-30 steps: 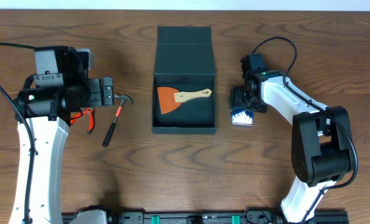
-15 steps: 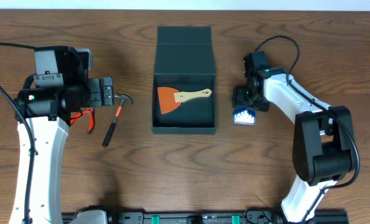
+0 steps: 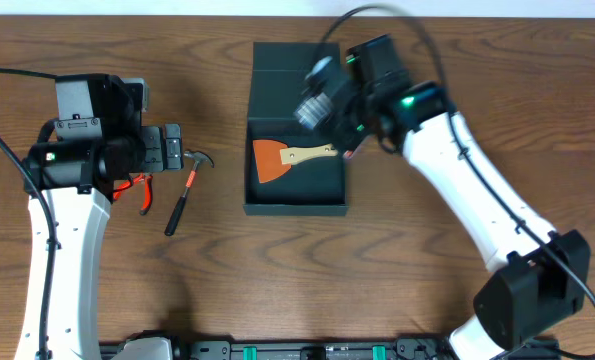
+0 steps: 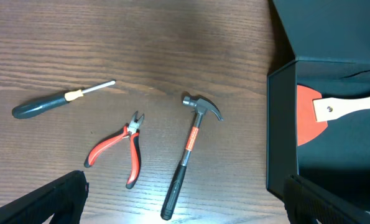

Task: Pack container
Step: 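Grasp the blue screwdriver case and lower it into the box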

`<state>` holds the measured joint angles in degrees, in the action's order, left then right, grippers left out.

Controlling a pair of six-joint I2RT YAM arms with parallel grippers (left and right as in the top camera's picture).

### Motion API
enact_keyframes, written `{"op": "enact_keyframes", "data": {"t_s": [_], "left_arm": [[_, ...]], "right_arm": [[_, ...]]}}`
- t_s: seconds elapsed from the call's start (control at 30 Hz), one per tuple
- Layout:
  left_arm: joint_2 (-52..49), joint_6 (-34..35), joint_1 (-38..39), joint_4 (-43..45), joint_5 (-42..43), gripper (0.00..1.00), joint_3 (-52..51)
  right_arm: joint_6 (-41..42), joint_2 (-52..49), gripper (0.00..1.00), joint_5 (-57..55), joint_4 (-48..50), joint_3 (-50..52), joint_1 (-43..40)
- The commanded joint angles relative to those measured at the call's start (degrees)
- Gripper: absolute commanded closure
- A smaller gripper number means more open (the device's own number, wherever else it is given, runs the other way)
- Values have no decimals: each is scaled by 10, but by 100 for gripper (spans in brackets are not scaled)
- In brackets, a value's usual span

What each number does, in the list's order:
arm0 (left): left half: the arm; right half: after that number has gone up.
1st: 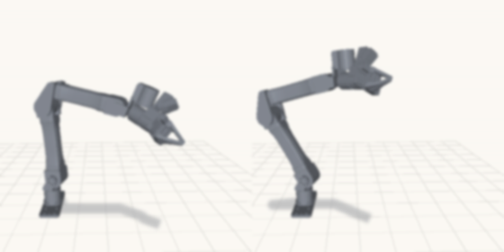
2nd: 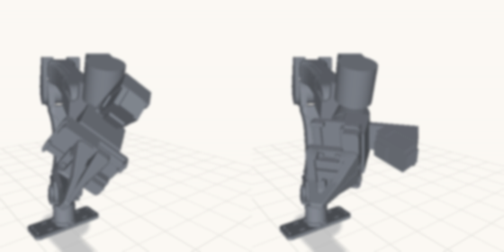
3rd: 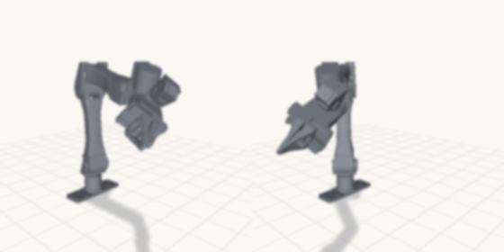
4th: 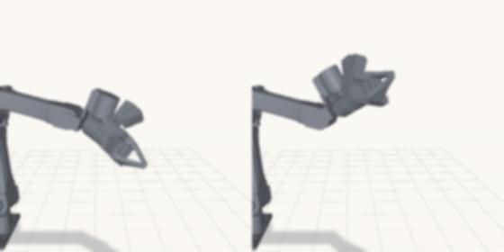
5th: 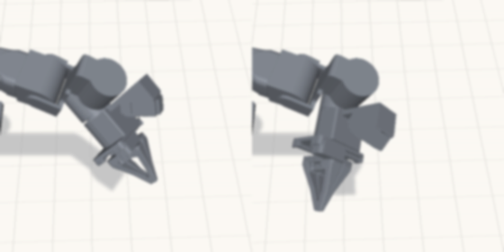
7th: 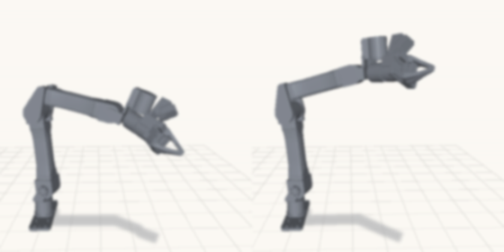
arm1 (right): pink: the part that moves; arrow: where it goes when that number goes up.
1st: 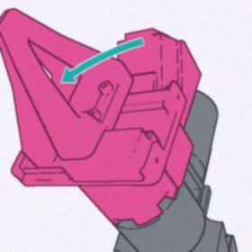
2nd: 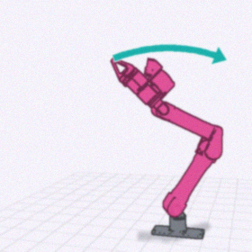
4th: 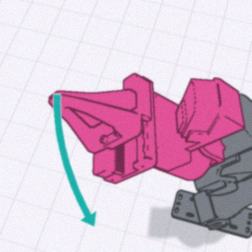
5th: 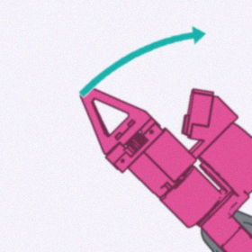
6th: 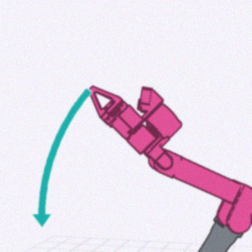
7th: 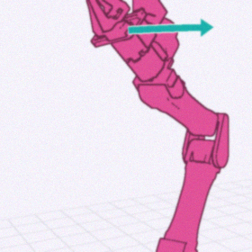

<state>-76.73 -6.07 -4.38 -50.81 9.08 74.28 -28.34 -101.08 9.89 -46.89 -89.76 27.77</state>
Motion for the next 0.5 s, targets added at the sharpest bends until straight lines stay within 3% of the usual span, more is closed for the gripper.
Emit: {"op": "enact_keyframes", "data": {"t_s": [0.0, 0.13, 0.47], "left_arm": [[-5, -3, 2, -1, 8, 1, -2], [-5, -3, 2, -1, 8, 2, -2], [-5, -3, 2, -1, 8, 2, -2]], "right_arm": [[-199, -7, 99, 11, -14, 4, 30], [-266, -24, 99, 11, -31, 14, 46], [-265, -94, 99, 90, -42, 15, 50]]}}
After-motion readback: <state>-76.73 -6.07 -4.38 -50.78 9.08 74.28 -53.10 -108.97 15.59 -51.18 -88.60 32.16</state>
